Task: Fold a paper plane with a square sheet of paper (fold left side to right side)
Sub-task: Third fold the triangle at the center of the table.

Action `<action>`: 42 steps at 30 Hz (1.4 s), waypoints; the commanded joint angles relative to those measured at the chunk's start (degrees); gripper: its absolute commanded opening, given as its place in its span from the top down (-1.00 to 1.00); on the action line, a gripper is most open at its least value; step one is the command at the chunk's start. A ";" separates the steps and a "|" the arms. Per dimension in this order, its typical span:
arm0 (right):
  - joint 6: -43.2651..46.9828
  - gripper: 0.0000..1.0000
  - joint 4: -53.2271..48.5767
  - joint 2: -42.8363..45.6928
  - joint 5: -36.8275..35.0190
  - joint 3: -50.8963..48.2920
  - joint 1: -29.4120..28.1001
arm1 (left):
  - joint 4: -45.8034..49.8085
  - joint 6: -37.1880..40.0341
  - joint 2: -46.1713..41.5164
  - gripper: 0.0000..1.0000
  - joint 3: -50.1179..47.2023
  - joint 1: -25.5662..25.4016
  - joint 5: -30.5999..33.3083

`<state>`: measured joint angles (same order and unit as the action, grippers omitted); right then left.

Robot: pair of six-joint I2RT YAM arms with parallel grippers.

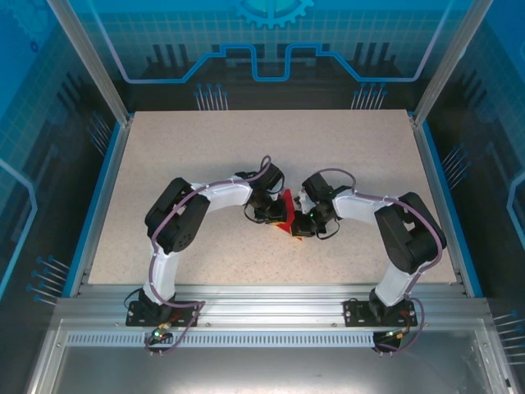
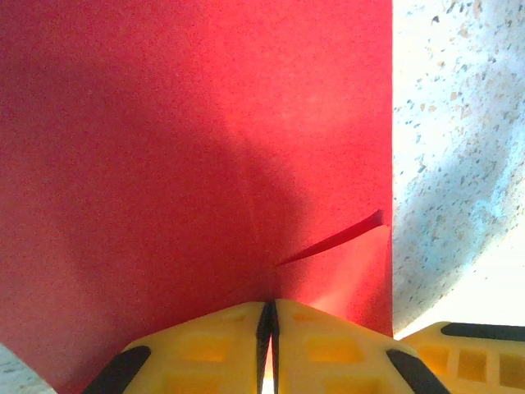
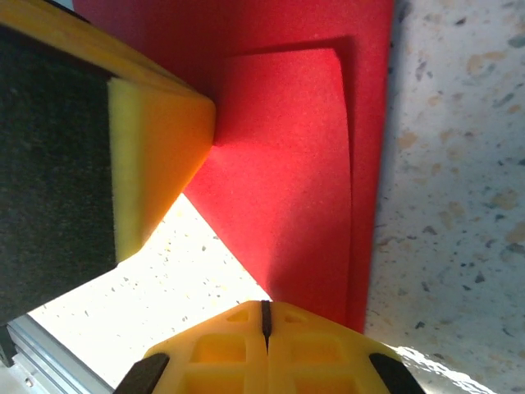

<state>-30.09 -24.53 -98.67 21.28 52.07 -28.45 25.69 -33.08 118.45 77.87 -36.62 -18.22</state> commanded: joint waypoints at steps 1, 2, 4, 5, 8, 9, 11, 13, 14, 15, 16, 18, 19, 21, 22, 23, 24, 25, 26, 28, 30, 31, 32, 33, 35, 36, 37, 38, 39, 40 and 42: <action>-0.76 1.00 -1.07 0.49 0.96 1.28 0.00 | 3.32 -0.49 2.42 0.70 -0.53 0.00 6.17; -0.76 1.00 -1.28 0.03 0.74 1.51 -0.11 | 3.40 -0.47 2.44 0.70 -0.56 0.00 6.22; -0.85 1.00 -1.83 -1.41 -0.20 2.14 -0.21 | 3.40 -0.58 2.41 0.71 -0.57 0.01 6.29; -0.98 1.00 -1.91 -1.88 -0.74 2.07 -0.21 | 3.40 -0.58 2.39 0.71 -0.58 0.01 6.41; -1.74 1.00 -1.40 -2.40 -1.79 1.48 0.10 | 3.64 -0.58 2.48 0.71 -0.53 -0.01 6.87; -1.99 1.00 -1.31 -2.34 -2.28 1.21 0.12 | 3.69 -0.52 2.44 0.71 -0.54 0.05 7.12; -2.17 1.00 -2.09 -2.40 -3.17 0.94 0.43 | 3.98 -0.49 2.42 0.72 -0.52 -0.02 7.48; -2.05 1.00 -3.29 -2.26 -4.17 0.30 0.80 | 4.22 -0.49 2.54 0.72 -0.48 0.05 7.91; -2.02 1.00 -3.74 -2.06 -4.51 -0.05 1.09 | 4.34 -0.41 2.51 0.72 -0.52 0.03 8.11; -1.87 1.00 -4.19 -1.65 -4.88 -0.71 1.41 | 4.39 -0.40 2.56 0.72 -0.52 0.05 8.29; -1.71 1.00 -4.29 -1.23 -5.02 -1.34 1.71 | 4.50 -0.42 2.64 0.72 -0.42 0.03 8.49; -1.49 1.00 -4.47 -0.29 -4.93 -3.83 2.49 | 4.74 -0.35 2.81 0.72 -0.31 0.04 8.72; -1.34 1.00 -4.39 0.23 -4.61 -4.94 3.02 | 4.88 -0.32 2.91 0.73 -0.17 0.02 8.80; -1.19 1.00 -4.20 1.13 -4.10 -6.76 4.04 | 4.99 -0.14 3.09 0.73 -0.12 0.05 8.90; -0.99 1.00 -4.29 1.60 -3.84 -7.47 4.51 | 4.98 -0.14 3.14 0.73 -0.12 0.00 8.95; -0.93 1.00 -4.29 2.07 -3.77 -8.38 5.09 | 5.06 -0.14 3.17 0.73 -0.16 0.04 9.03; -0.70 1.00 -4.33 2.58 -3.79 -9.09 5.71 | 5.05 -0.14 3.15 0.73 -0.21 -0.02 9.08; -0.47 1.00 -4.54 3.01 -3.84 -9.67 6.39 | 5.07 -0.14 3.14 0.74 -0.15 0.05 9.18; -0.28 1.00 -4.71 3.41 -3.93 -10.19 6.91 | 5.07 -0.14 3.14 0.73 -0.17 0.08 9.17; 0.00 1.00 -4.90 4.33 -4.05 -11.22 8.46 | 5.07 -0.14 3.18 0.73 -0.09 0.06 9.17; 0.53 1.00 -5.20 5.54 -4.11 -12.03 9.82 | 5.09 -0.14 3.09 0.73 -0.11 0.03 9.17; 0.94 1.00 -5.37 6.00 -3.70 -12.26 10.36 | 5.07 -0.14 3.10 0.74 -0.22 0.05 9.18; 1.19 1.00 -5.80 6.43 -3.74 -12.12 10.52 | 5.08 -0.14 3.10 0.73 -0.18 0.00 9.13; 1.52 1.00 -6.12 6.75 -3.52 -11.85 10.52 | 5.03 -0.14 2.95 0.73 -0.17 0.06 9.08; 2.05 1.00 -6.23 8.15 -1.88 -11.10 10.30 | 4.98 -0.14 2.91 0.73 -0.03 0.01 8.94; 2.48 1.00 -5.90 9.69 -0.66 -10.65 10.05 | 5.04 -0.14 2.77 0.73 -0.01 0.04 8.90; 2.49 1.00 -5.58 11.12 -0.14 -10.20 9.74 | 4.94 -0.22 2.70 0.73 -0.06 0.03 8.84; 2.25 1.00 -5.53 12.11 0.05 -9.64 9.36 | 4.83 -0.27 2.58 0.73 0.00 0.05 8.75; 2.14 1.00 -5.16 12.69 0.76 -8.82 8.68 | 4.77 -0.31 2.49 0.73 0.02 -0.01 8.67; 1.75 1.00 -4.88 12.57 1.22 -7.94 7.93 | 4.76 -0.32 2.41 0.73 0.13 0.04 8.64; 0.85 1.00 -3.86 10.98 1.61 -5.85 5.86 | 4.80 -0.28 2.40 0.73 0.23 0.05 8.64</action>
<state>-28.95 -27.62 -87.13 21.63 43.20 -20.38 26.48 -33.08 118.45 78.41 -37.15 -16.45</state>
